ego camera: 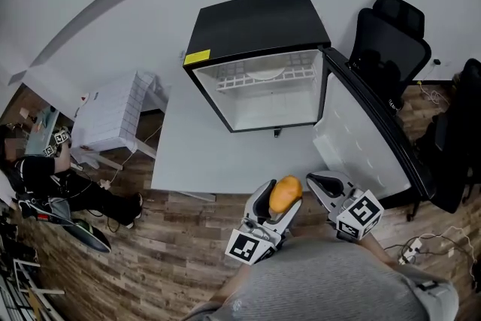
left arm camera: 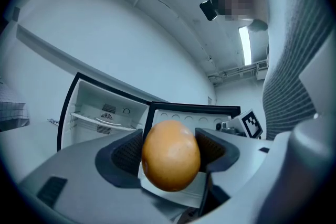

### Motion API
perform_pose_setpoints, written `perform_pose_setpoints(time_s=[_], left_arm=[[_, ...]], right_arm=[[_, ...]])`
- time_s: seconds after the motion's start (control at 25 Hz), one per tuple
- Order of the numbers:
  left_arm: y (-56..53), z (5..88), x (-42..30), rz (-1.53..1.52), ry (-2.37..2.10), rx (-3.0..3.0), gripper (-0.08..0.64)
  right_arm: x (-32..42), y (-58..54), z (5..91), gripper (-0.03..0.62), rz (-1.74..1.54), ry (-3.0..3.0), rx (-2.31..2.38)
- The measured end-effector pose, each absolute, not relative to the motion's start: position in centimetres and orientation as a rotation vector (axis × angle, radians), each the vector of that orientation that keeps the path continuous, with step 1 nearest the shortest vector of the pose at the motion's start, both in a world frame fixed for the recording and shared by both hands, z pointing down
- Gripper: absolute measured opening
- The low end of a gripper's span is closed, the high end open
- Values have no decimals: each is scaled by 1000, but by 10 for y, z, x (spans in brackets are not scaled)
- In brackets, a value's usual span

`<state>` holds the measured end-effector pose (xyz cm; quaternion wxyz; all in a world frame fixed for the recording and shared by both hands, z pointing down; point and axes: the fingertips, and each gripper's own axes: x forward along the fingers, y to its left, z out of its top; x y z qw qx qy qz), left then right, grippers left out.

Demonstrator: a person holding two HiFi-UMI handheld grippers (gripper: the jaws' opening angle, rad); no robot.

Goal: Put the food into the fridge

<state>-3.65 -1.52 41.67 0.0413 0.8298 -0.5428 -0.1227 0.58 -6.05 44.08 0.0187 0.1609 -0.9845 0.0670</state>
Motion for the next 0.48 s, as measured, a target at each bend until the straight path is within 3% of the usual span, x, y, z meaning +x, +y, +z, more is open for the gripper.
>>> perform_pose_setpoints(time_s=[0.48], left_arm=[[-72,414,-94,-402,-1582,2583,322]], right_arm=[[-46,-110,439,13,192,-3031,585]])
